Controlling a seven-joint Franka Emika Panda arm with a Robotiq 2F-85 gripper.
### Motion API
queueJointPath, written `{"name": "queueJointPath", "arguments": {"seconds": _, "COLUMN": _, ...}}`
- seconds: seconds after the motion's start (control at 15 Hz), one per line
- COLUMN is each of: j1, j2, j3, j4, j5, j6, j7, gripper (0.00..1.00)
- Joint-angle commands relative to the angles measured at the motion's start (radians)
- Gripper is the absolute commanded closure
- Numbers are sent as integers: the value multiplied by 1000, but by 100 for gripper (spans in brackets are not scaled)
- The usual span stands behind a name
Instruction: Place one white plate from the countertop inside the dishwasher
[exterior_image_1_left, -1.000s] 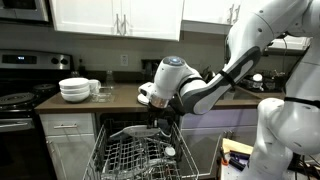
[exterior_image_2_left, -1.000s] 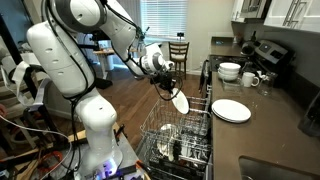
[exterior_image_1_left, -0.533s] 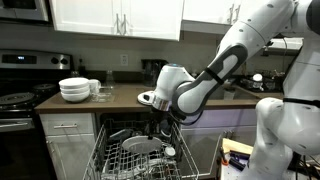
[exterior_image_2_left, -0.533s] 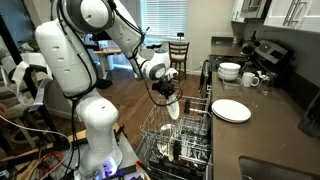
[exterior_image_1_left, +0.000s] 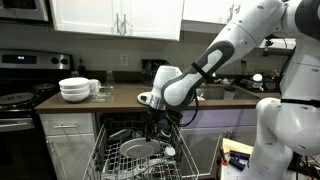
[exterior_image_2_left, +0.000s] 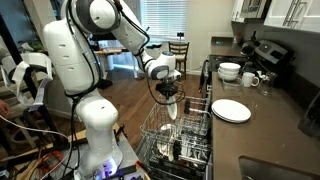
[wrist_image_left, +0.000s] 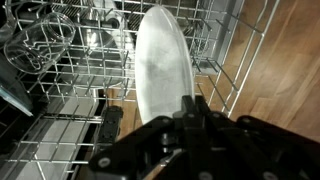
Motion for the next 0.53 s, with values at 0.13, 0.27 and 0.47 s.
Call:
{"name": "queueJointPath", "arguments": {"seconds": 0.13, "j1": -53, "j2": 26, "j3": 28, "j4": 90, "j5": 143, "j6": -95, "j7": -131, "gripper": 98}}
{"name": "queueJointPath", "arguments": {"seconds": 0.27, "j1": -65, "j2": 32, "j3": 32, "j4": 106, "j5": 172, "j6": -118, "j7": -144, "gripper": 98}}
{"name": "queueJointPath", "arguments": {"seconds": 0.47, "j1": -80, "j2": 45, "j3": 39, "j4": 124, "j5": 211, "j6": -146, "j7": -160, "gripper": 98}}
